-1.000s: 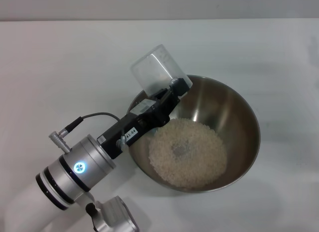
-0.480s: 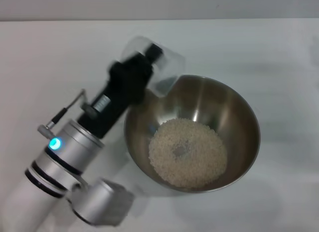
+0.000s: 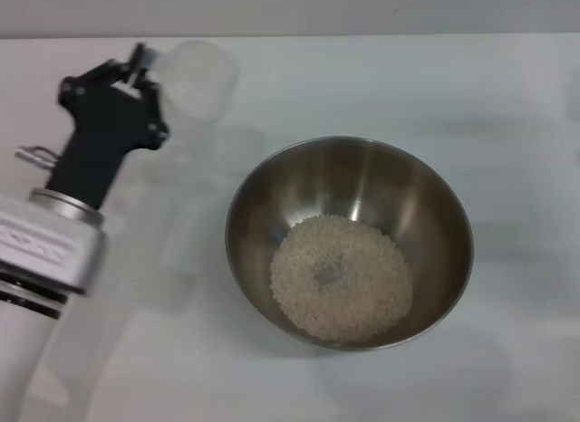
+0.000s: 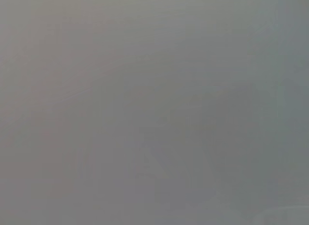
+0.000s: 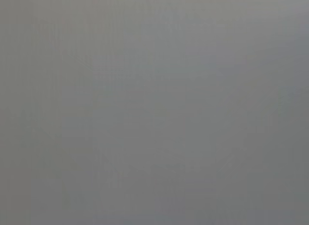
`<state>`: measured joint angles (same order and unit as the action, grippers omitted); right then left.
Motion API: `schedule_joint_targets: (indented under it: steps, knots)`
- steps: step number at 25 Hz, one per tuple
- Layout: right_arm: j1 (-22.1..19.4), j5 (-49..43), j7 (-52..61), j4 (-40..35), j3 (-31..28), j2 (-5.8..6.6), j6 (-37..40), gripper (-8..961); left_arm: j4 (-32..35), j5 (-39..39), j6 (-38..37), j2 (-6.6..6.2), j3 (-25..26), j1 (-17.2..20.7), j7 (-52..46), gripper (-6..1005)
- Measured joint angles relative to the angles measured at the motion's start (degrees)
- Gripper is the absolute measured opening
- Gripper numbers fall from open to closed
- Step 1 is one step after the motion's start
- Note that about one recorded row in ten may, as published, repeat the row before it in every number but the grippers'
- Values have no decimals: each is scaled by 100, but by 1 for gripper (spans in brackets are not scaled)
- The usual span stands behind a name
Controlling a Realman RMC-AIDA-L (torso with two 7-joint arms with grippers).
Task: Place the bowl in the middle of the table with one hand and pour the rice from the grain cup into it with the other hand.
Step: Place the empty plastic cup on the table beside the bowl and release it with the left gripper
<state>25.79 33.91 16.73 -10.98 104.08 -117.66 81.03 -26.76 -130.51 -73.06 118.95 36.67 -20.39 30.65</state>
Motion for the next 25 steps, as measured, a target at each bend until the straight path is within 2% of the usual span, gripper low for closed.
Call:
schedule_joint_targets:
  steps: [5,8,15,25]
  knots:
    - [-5,0,3,-2,-4,-46,1,456,298,3,889,-4,636,-46,-1657,146]
    - [-6,-19,4,-29,-4,-60,1,456,358,1,1327,-5,831,-72,-2128,149]
    - [-22,-33,6,-60,2,-64,6,456,382,-1,1870,9,851,-117,-2274,158]
    - [0,-40,6,-71,-4,-64,3,456,368,-21,2049,21,762,-121,-2296,170]
